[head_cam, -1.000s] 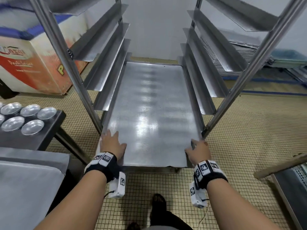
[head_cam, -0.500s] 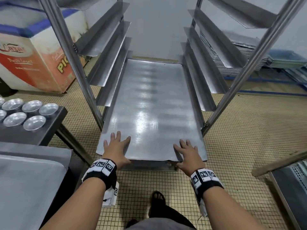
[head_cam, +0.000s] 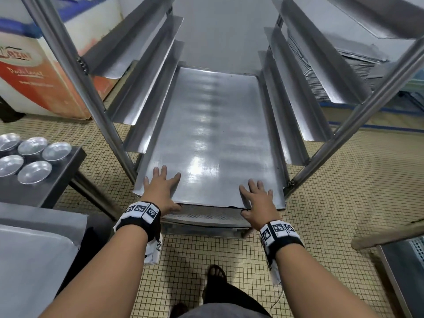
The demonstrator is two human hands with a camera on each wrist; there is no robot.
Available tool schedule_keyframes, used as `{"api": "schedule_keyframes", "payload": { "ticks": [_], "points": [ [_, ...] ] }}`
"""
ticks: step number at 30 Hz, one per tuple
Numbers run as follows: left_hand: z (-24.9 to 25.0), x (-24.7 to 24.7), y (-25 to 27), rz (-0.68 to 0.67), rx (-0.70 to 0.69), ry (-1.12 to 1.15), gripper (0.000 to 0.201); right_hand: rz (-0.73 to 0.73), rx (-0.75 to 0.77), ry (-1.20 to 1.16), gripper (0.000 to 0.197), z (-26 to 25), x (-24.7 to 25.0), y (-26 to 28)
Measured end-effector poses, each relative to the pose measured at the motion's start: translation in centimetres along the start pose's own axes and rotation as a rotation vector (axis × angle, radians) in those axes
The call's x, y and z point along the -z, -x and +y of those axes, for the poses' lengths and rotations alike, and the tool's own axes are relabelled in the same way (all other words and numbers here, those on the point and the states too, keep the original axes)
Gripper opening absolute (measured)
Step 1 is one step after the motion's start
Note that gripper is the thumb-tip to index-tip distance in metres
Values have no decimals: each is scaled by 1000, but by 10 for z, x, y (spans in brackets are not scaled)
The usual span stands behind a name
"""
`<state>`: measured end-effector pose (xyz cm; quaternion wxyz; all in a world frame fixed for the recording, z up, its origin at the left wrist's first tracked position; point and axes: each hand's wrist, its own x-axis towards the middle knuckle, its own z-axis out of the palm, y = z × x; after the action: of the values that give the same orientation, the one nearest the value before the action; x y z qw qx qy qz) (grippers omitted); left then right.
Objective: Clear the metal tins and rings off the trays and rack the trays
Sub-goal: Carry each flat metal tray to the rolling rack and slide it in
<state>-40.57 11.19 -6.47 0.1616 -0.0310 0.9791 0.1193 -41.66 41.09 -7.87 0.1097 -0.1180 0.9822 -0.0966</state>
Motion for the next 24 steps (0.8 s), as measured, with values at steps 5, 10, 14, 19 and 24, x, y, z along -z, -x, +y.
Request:
{"api": "schedule_keyframes", "payload": {
  "ticks": [5, 10, 14, 19, 24],
  "points": [
    [3, 15, -33, -12, 10, -2, 112, 22, 9, 35, 75, 7, 6, -35],
    [2, 25, -64, -11, 24, -24, 115, 34, 20, 51, 73, 12, 11, -65],
    [3, 30, -82, -7, 29, -27, 114, 27, 24, 59, 74, 16, 14, -83],
    [3, 35, -96, -16, 25, -52, 113, 36, 24, 59, 74, 18, 17, -96],
    [4, 36, -99, -25, 6, -176, 111, 74, 34, 144, 73, 16, 16, -95]
  ]
}}
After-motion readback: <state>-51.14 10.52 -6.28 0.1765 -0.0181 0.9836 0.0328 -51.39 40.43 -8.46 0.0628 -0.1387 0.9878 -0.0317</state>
